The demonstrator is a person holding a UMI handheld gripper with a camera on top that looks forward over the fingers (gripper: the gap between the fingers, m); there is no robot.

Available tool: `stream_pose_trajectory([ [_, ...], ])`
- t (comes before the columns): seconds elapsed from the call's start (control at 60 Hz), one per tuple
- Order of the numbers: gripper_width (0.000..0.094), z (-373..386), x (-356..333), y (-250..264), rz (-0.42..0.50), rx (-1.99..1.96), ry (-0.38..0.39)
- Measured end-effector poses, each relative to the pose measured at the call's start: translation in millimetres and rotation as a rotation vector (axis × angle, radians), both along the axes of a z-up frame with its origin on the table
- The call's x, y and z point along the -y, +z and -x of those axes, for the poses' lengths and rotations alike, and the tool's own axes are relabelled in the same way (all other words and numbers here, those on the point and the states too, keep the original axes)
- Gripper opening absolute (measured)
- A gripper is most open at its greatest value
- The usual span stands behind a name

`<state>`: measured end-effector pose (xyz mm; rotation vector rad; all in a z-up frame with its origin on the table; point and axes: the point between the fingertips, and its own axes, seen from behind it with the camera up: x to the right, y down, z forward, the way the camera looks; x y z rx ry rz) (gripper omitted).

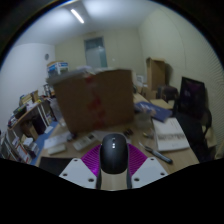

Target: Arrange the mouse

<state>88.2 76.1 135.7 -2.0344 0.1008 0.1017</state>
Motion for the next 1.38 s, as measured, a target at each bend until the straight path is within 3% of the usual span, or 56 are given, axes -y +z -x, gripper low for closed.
stream_pose_trajectory([
  [0.083, 0.0338, 60, -8, 42, -0.073, 0.033, 0.042],
  [0.183, 0.0339, 147, -9, 39, -0.083, 0.048, 0.108],
  [0.3, 0.0342, 218, 2, -25, 0.009, 0.096, 0.163],
  [0.467, 0.0345, 255, 24, -116, 0.169, 0.122, 0.157],
  [0.517, 0.0370, 258, 32, -135, 0.205, 0.130, 0.156],
  [0.533, 0.0436, 259, 35, -141, 0.216, 0.137, 0.158],
  [0.55, 0.0385, 259, 37, -146, 0.223, 0.146, 0.159],
  [0.583, 0.0391, 260, 33, -143, 0.186, 0.158, 0.150],
  [0.75, 0.0530, 259, 39, -148, 0.264, 0.176, 0.155],
  [0.783, 0.0678, 257, 42, -148, 0.296, 0.174, 0.159],
  [0.883, 0.0880, 257, 54, -139, 0.346, 0.160, 0.193],
  [0.917, 0.0828, 255, 60, -132, 0.343, 0.162, 0.202],
  [1.183, 0.0849, 217, 159, -64, 0.388, 0.177, 0.214],
  [1.383, 0.0851, 150, 234, -40, 0.455, 0.176, 0.096],
])
